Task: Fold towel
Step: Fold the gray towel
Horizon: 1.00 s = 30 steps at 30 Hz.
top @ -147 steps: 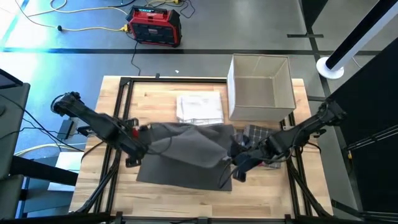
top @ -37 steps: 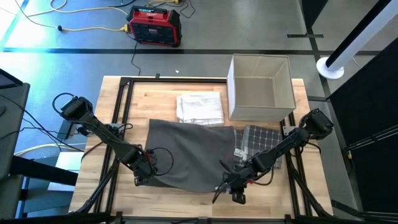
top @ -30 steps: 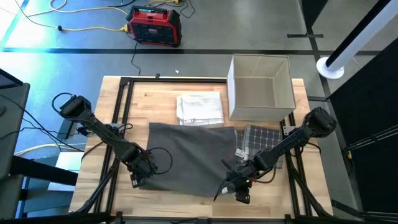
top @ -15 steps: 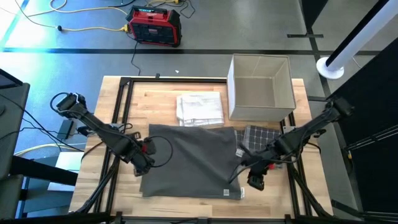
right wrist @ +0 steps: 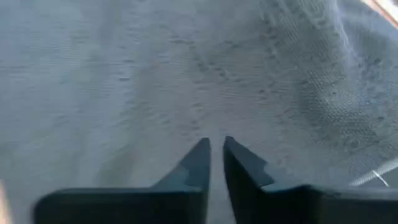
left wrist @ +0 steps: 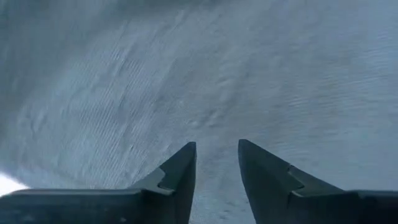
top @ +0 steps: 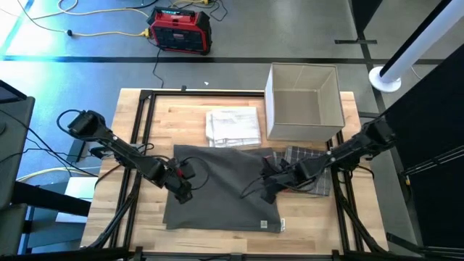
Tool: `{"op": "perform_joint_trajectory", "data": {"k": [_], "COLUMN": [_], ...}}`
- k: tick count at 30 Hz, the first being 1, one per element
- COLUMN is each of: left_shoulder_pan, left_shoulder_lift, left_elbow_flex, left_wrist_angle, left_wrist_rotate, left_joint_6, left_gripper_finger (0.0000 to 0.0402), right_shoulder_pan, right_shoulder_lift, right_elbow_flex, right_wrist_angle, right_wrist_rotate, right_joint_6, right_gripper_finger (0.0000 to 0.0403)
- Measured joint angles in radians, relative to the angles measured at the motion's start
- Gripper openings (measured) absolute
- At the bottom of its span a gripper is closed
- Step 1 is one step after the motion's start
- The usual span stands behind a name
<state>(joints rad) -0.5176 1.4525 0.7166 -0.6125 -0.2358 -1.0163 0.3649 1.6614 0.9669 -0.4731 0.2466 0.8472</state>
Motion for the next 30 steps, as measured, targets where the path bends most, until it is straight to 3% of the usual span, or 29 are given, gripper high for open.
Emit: {"op": "perform_joint_trajectory", "data": {"k": [9,18,26,30], "left_shoulder_pan": [-0.083,-0.192,-0.216,-0.191], "left_shoulder_lift": [0.109,0.056,0.015,0.001], "left_elbow_flex": [-0.019,-0.026,-0.017,0.001], "left_wrist_angle": [0.054,0.022,-0.011,-0.009], "left_wrist_rotate": [0.091,0.254,0.202,0.168], "left_joint_6": [-0.156,-0.146,-0.079,-0.046], "left_gripper_finger": [0.0038,0.0010,0.0008,0.0008], "right_shoulder_pan": [-0.008,0.059,0.088,0.063], "right_shoulder_lift": [0.076,0.079,0.068,0.036], "right_elbow_flex": [0.001,0.000,0.000,0.001], "right_wrist_angle": [0.041,-0.010,-0.072,0.121], "right_wrist_rotate": [-0.064,-0.065,-0.063,-0.094], "right_joint_6": [0.066,0.142,0.152,0.006], "right_gripper_finger": [0.0001,0.0000,0.0000,0.0000]}}
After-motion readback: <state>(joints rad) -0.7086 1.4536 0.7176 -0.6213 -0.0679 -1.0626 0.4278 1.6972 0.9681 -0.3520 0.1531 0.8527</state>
